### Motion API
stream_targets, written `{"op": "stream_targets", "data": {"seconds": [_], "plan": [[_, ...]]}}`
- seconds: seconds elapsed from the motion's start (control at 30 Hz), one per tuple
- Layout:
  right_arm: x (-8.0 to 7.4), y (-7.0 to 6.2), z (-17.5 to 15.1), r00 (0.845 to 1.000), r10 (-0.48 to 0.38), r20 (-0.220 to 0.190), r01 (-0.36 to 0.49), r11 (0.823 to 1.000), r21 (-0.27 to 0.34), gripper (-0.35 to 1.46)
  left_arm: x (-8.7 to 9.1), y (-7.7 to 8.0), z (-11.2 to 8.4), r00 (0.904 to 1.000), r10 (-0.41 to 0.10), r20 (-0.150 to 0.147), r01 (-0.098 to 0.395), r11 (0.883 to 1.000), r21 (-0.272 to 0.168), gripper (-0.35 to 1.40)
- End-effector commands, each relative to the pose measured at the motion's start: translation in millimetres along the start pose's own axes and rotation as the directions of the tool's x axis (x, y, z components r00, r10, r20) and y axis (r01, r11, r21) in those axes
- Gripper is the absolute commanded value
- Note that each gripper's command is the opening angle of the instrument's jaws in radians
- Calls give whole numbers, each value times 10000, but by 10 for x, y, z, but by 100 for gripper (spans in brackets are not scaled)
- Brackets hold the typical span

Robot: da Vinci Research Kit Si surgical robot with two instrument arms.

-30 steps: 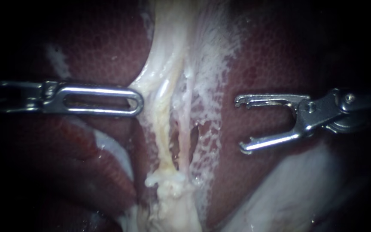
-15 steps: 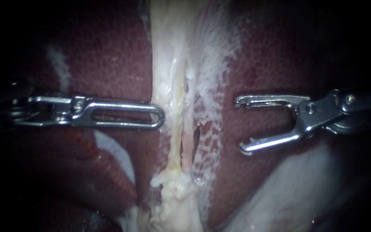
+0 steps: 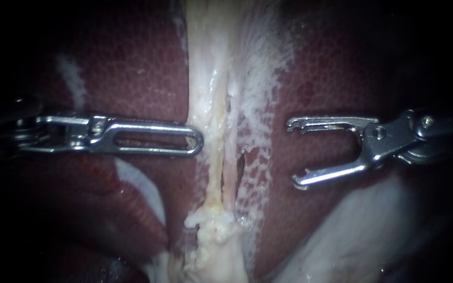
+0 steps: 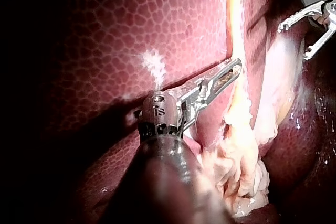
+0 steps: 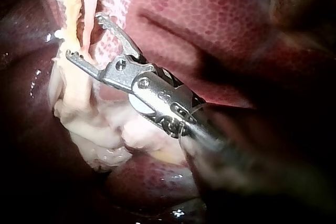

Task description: Going back first clip left tube

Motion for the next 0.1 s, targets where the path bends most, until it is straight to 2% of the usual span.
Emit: {"op": "stream_targets", "data": {"seconds": [0.03,0.1], "plan": [[0,0,0,10000,0,0,0,10000,0,60,0,0,0,10000,3,3,-3,10000,1,-35],[0,0,-1,10000,-1,0,1,10000,2,60,1,0,1,10000,5,5,-5,10000,-1,-35]]}}
